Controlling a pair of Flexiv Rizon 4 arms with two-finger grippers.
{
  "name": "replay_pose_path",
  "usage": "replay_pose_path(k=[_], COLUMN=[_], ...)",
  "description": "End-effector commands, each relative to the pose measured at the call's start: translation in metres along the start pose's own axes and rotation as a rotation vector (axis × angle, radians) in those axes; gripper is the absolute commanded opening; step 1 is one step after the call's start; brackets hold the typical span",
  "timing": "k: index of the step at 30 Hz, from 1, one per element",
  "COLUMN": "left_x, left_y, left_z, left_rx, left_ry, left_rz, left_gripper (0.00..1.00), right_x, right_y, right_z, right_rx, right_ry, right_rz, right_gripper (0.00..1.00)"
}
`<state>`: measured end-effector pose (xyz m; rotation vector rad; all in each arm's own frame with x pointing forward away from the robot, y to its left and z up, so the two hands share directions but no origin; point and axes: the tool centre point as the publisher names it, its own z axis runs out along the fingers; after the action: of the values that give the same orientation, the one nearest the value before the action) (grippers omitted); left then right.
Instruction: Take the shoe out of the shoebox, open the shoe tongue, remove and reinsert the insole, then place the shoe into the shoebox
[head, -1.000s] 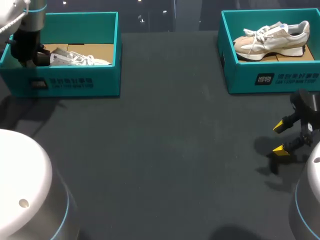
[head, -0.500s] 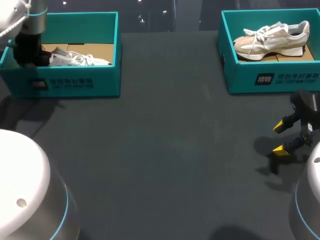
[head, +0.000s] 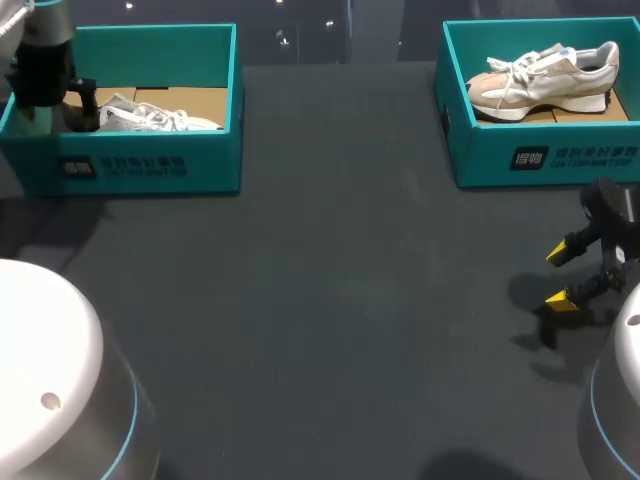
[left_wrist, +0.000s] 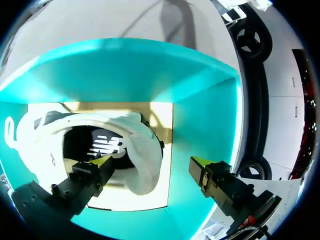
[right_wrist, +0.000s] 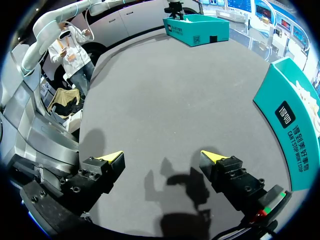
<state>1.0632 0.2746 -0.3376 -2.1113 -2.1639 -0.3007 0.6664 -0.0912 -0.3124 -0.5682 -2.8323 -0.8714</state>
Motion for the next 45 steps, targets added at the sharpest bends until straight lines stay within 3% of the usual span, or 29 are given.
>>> replay_pose_path(k=[1, 17, 28, 34, 45], left_x=[0.005, 0.026, 0.040, 0.041, 0.041], left_y=[-0.004, -0.021, -0.037, -0.039, -0.039], left_z=[-0.034, -0.129, -0.162, -0.163, -0.163], left_rx=[-0.006, 0.042, 0.080, 0.078, 0.078], left_ry=[-0.024, -0.092, -0.109, -0.111, -0.111], left_rz=[-0.009, -0.020, -0.024, -0.017, -0.017], left_gripper=[1.00, 1.00, 1.00, 1.00, 1.00], right_x=[0.001, 0.001, 0.001, 0.001, -0.055], right_y=[0.000, 0.000, 0.000, 0.000, 0.060], right_z=[0.000, 0.000, 0.000, 0.000, -0.041], right_rx=[0.002, 0.002, 0.002, 0.002, 0.051], right_ry=[-0.003, -0.003, -0.003, -0.003, -0.182], right_rz=[0.000, 0.000, 0.000, 0.000, 0.315], right_gripper=[1.00, 1.00, 1.00, 1.00, 1.00])
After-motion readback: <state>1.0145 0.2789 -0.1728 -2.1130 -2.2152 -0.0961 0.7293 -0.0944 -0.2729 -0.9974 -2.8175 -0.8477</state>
